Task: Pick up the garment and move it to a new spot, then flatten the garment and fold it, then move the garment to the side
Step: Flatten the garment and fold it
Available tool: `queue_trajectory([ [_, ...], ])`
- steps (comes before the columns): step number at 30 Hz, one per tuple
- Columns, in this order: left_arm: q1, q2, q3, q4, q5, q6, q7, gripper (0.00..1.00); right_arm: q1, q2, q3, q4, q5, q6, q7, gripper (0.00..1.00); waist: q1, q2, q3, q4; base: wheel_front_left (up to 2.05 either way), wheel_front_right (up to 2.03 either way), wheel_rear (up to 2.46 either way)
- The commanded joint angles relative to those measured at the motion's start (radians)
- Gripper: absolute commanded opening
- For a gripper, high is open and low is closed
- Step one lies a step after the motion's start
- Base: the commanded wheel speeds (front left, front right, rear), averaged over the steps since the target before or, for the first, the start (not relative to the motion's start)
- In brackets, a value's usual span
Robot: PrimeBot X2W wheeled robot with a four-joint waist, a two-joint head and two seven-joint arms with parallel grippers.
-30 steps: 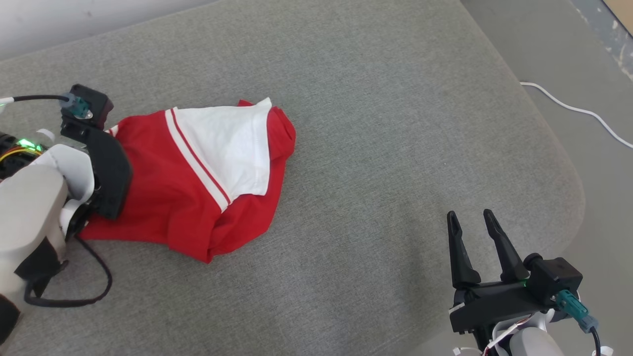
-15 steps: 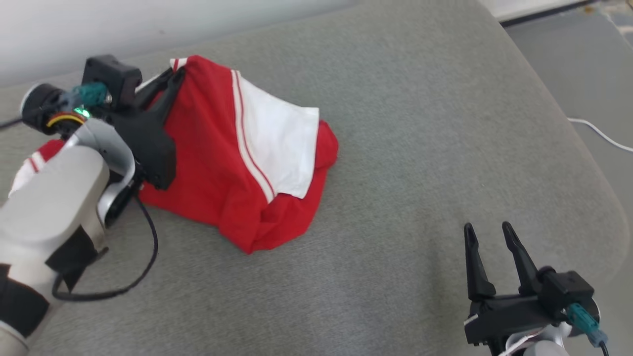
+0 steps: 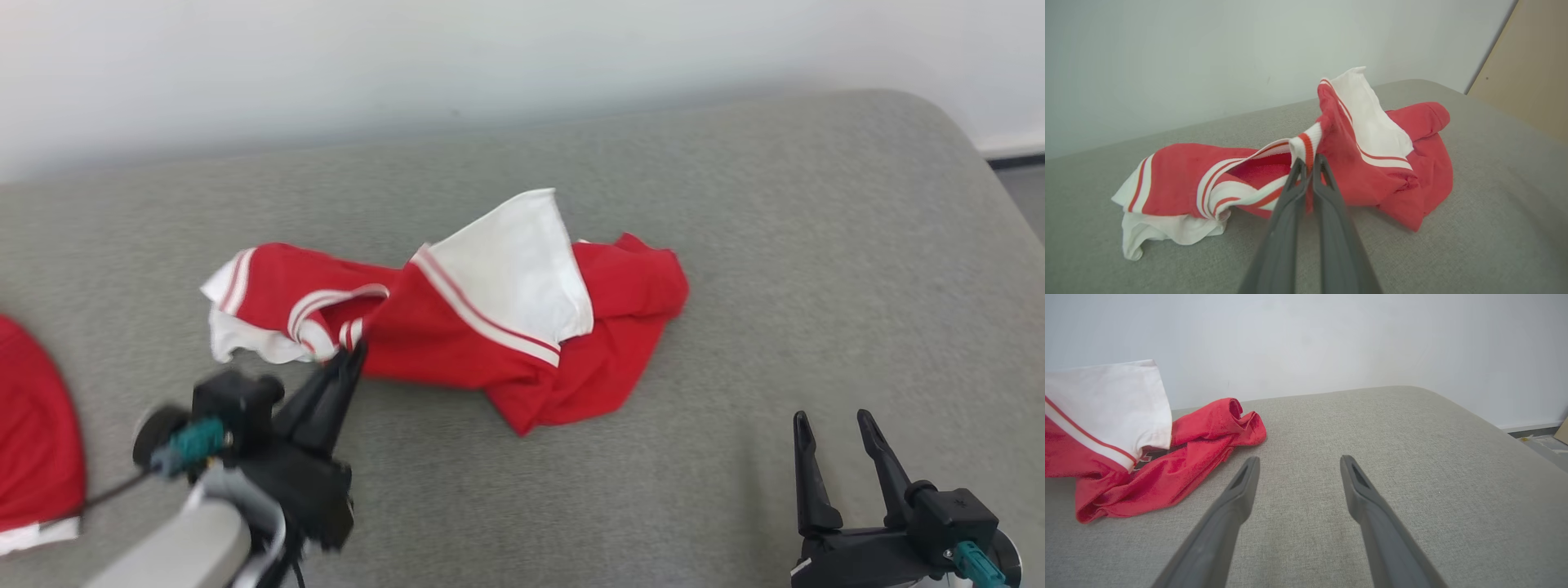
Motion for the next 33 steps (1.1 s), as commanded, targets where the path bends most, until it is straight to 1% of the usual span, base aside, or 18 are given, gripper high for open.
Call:
queue_trajectory([
  [1, 0.066, 0.003, 0.019, -0.041, -0.017, 0.026, -0.009, 0.0, 0.012, -0.001, -0.003, -0.004, -0.005, 0.001, -0.001, 1.0, 0.0001, 0.0001, -0.05, 0.091, 0.0, 0.0, 0.0],
  [5, 0.197, 0.02, 0.053, -0.095, -0.026, 0.065, -0.01, 0.0, 0.013, -0.001, -0.003, 0.0, -0.013, 0.001, -0.001, 1.0, 0.0001, 0.0001, -0.046, 0.121, 0.0, 0.0, 0.0],
  [6, 0.227, 0.012, 0.07, -0.105, -0.023, 0.072, -0.01, 0.0, 0.012, -0.001, -0.005, 0.001, -0.014, 0.001, -0.001, 1.0, 0.0001, 0.0001, -0.046, 0.125, 0.0, 0.0, 0.0],
  [8, 0.292, -0.006, 0.1, -0.108, -0.024, 0.072, -0.01, 0.0, 0.008, -0.001, -0.007, 0.001, -0.014, 0.001, -0.001, 1.0, 0.0001, 0.0001, -0.042, 0.13, 0.0, 0.0, 0.0],
  [9, 0.292, -0.006, 0.1, -0.108, -0.024, 0.072, -0.01, 0.0, 0.008, -0.001, -0.007, 0.001, -0.014, 0.001, -0.001, 1.0, 0.0001, 0.0001, -0.042, 0.13, 0.0, 0.0, 0.0],
  [11, 0.348, -0.022, 0.135, -0.094, -0.016, 0.068, -0.01, 0.0, 0.006, -0.001, -0.004, 0.002, -0.017, 0.001, -0.001, 1.0, 0.0001, 0.0001, -0.041, 0.133, 0.0, 0.0, 0.0],
  [15, 0.44, -0.064, 0.213, -0.038, 0.004, 0.046, -0.01, 0.0, 0.008, -0.001, -0.004, 0.006, -0.022, 0.001, -0.001, 1.0, 0.0001, 0.0001, -0.043, 0.134, 0.0, 0.0, 0.0],
  [17, 0.464, -0.077, 0.245, 0.001, 0.032, 0.035, -0.01, 0.0, 0.012, -0.001, -0.004, 0.008, -0.024, 0.001, -0.001, 1.0, 0.0001, 0.0001, -0.047, 0.134, 0.0, 0.0, 0.0],
  [18, 0.47, -0.085, 0.264, 0.015, 0.047, 0.028, -0.01, 0.12, 0.014, -0.001, -0.004, 0.009, -0.023, 0.001, -0.001, 1.0, 0.0001, 0.0001, -0.05, 0.134, 0.0, 0.0, 0.0],
  [19, 0.475, -0.095, 0.283, 0.022, 0.065, 0.027, -0.01, 0.67, 0.016, -0.001, -0.004, 0.01, -0.024, 0.001, -0.001, 1.0, 0.0001, 0.0001, -0.053, 0.134, 0.0, 0.0, 0.0],
  [20, 0.48, -0.106, 0.306, 0.024, 0.083, 0.021, -0.01, 1.0, 0.018, -0.001, -0.006, 0.012, -0.024, 0.001, -0.001, 1.0, 0.0001, 0.0001, -0.057, 0.134, 0.0, 0.0, 0.0],
  [25, 0.501, -0.15, 0.467, -0.033, 0.162, -0.019, -0.01, 1.0, 0.03, 0.0, -0.01, 0.01, -0.022, 0.001, -0.001, 1.0, 0.0001, 0.0001, -0.076, 0.131, 0.0, 0.0, 0.0],
  [29, 0.492, -0.164, 0.568, -0.099, 0.227, -0.032, -0.01, 1.0, 0.027, -0.001, -0.006, 0.01, -0.014, 0.001, -0.001, 1.0, 0.0001, 0.0001, -0.08, 0.116, 0.0, 0.0, 0.0],
  [31, 0.465, -0.157, 0.607, -0.115, 0.247, -0.035, -0.01, 1.0, 0.021, -0.001, -0.004, 0.01, -0.011, 0.001, 0.0, 1.0, 0.0001, 0.0001, -0.075, 0.104, 0.0, 0.0, 0.0],
  [33, 0.434, -0.138, 0.619, -0.106, 0.266, -0.042, -0.01, 1.0, 0.016, -0.001, 0.0, 0.011, -0.005, 0.001, 0.0, 1.0, 0.0001, 0.0001, -0.068, 0.089, 0.0, 0.0, 0.0],
])
